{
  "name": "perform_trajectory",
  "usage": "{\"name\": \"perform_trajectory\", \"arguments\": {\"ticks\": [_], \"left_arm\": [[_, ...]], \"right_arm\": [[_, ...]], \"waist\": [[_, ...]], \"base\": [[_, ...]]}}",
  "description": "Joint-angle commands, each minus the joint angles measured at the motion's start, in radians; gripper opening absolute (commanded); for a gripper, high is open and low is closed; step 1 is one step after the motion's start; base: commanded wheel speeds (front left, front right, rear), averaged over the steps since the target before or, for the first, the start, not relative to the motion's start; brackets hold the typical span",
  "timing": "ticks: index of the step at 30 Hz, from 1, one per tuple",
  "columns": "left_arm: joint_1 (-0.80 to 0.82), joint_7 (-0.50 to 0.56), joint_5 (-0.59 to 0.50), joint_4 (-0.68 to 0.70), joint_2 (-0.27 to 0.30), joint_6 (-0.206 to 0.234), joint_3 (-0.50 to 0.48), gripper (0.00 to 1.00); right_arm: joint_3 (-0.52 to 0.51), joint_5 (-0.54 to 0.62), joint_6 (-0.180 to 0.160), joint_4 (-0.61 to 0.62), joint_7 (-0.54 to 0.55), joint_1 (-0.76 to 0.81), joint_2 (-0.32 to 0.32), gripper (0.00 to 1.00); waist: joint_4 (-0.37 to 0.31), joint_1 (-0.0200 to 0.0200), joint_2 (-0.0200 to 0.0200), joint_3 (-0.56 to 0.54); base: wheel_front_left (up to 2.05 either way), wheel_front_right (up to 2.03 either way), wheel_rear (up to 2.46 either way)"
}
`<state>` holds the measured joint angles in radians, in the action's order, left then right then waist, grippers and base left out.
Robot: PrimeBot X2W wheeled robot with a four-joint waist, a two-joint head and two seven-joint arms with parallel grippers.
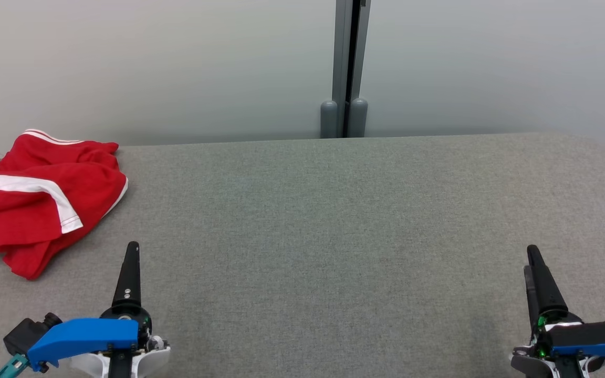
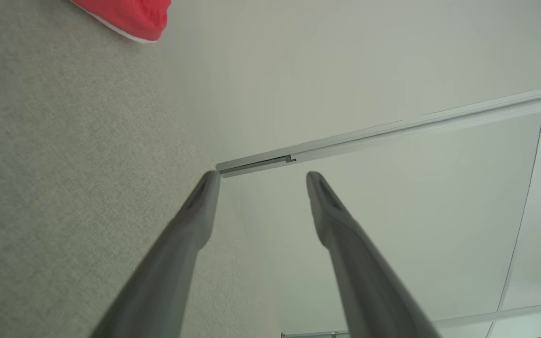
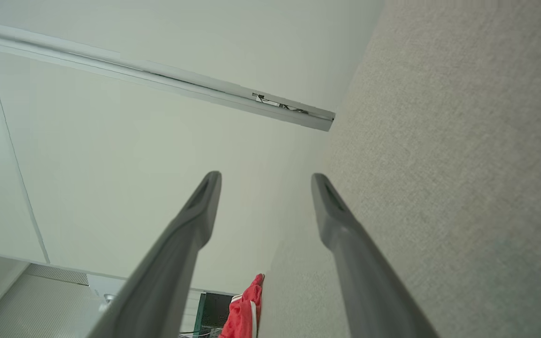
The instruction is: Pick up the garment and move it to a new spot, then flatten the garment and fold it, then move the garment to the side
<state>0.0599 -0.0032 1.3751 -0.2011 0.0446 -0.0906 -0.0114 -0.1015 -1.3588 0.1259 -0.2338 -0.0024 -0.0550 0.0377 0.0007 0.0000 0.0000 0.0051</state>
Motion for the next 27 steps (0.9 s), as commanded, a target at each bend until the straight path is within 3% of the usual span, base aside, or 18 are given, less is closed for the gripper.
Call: {"name": "perform_trajectory", "arguments": {"ticks": [1, 20, 27], "left_arm": [[0.020, -0.011, -0.045, 0.029, 0.006, 0.006, 0.017, 1.00], [0.014, -0.079, -0.459, 0.059, 0.006, 0.057, 0.112, 1.00], [0.005, -0.098, -0.583, 0.049, 0.007, 0.065, 0.124, 1.00]], "right_arm": [[0.000, 0.056, 0.004, 0.031, -0.012, -0.002, 0.006, 1.00], [0.022, 0.503, 0.005, 0.087, -0.080, 0.021, 0.009, 1.00], [0.035, 0.616, 0.005, 0.086, -0.100, 0.027, 0.010, 1.00]], "waist": [[0.001, 0.0000, 0.0000, 0.000], [0.004, 0.0000, 0.0000, 0.005], [0.005, 0.0000, 0.0000, 0.006]], "base": [[0.00, 0.00, 0.00], [0.00, 0.00, 0.00], [0.00, 0.00, 0.00]]}}
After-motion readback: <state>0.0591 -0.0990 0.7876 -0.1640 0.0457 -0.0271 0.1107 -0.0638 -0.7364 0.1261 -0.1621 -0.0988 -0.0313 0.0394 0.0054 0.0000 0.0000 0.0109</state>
